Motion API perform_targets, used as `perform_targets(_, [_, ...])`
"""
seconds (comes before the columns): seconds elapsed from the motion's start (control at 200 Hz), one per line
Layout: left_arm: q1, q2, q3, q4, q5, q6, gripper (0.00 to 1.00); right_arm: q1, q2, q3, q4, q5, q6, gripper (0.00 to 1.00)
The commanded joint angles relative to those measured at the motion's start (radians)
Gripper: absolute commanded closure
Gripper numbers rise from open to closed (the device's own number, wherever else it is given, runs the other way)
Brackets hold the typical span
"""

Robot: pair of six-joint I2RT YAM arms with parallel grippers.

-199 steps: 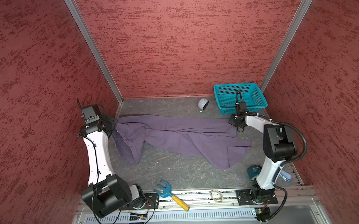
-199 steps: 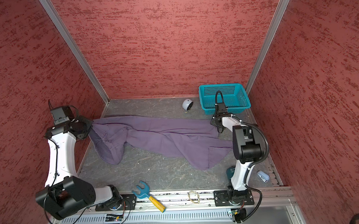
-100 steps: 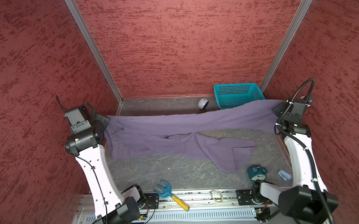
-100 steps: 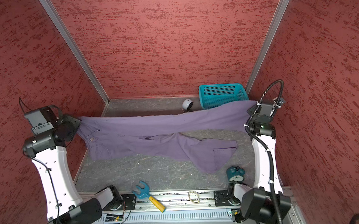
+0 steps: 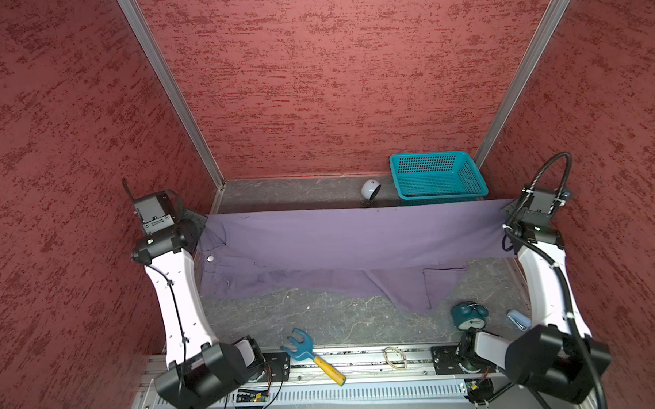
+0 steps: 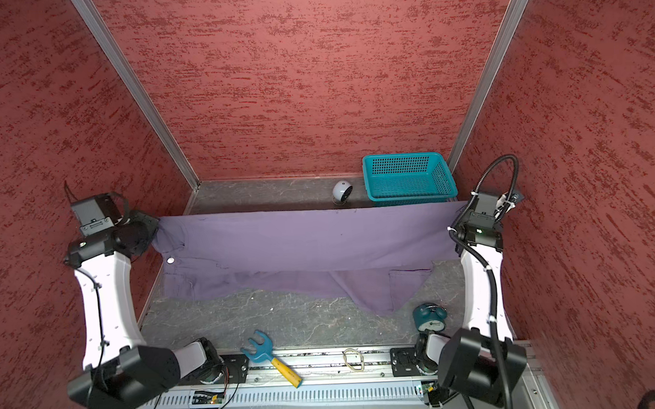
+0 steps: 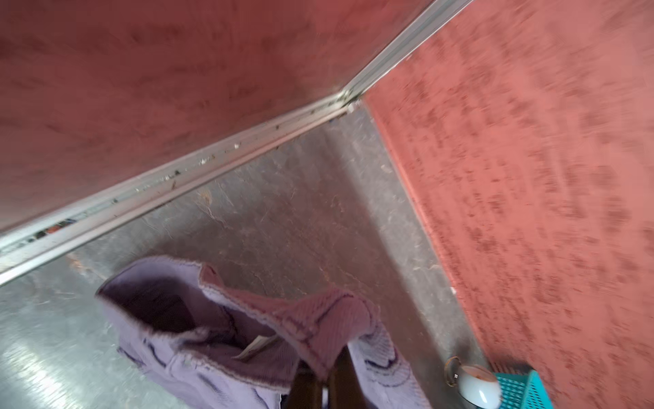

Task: Fold and stack the trousers
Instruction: Flatten out the trousers at the center of the table.

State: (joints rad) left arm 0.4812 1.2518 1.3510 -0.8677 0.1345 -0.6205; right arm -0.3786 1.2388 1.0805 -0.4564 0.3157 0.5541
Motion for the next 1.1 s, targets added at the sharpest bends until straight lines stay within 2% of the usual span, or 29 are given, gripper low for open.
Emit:
perform_targets(0.0, [-0.071,0.099,0.013,0.186,-0.021,-0.005,1.00,-0.008,0.119,-0.001,0.115,-0.022,0.012,1.00])
perform_targets(0.09, [-0.150,0.214,0.052,0.225,-0.046,0.012,1.00,-0.008,0.256,0.042,0.128,-0.047,0.011,1.00])
perform_targets(0.2, [-0.196,0.357,0.102,0.265,-0.062,-0.005,1.00,-0.004,0.381,0.069,0.178,-0.096,0.029,1.00])
perform_targets(0.471, [-0.217,0.580,0.202,0.304,-0.063,-0.035,1.00,0.020,0.596,0.216,0.204,-0.112,-0.009,1.00])
perform_targets(0.691, [-0.223,0.662,0.253,0.328,-0.071,-0.044,1.00,0.023,0.650,0.288,0.225,-0.069,0.004,1.00])
perform_targets(0.802, [-0.221,0.712,0.294,0.319,-0.079,-0.044,1.00,0.023,0.704,0.352,0.163,-0.062,0.003,0.98])
perform_targets(0.842, [-0.221,0.730,0.312,0.312,-0.070,-0.045,0.83,0.023,0.724,0.374,0.136,-0.067,0.001,0.91])
perform_targets(0.902, [-0.220,0.747,0.335,0.303,-0.054,-0.048,0.43,0.023,0.743,0.397,0.094,-0.080,-0.001,0.77])
perform_targets(0.922, [-0.222,0.747,0.341,0.302,-0.048,-0.050,0.35,0.023,0.744,0.402,0.083,-0.088,-0.002,0.72])
perform_targets(1.022, [-0.237,0.728,0.349,0.287,-0.067,-0.055,0.29,0.027,0.712,0.387,0.036,-0.130,-0.001,0.55])
perform_targets(1.097, [-0.256,0.700,0.353,0.247,-0.123,-0.053,0.27,0.040,0.648,0.358,-0.004,-0.136,-0.009,0.48])
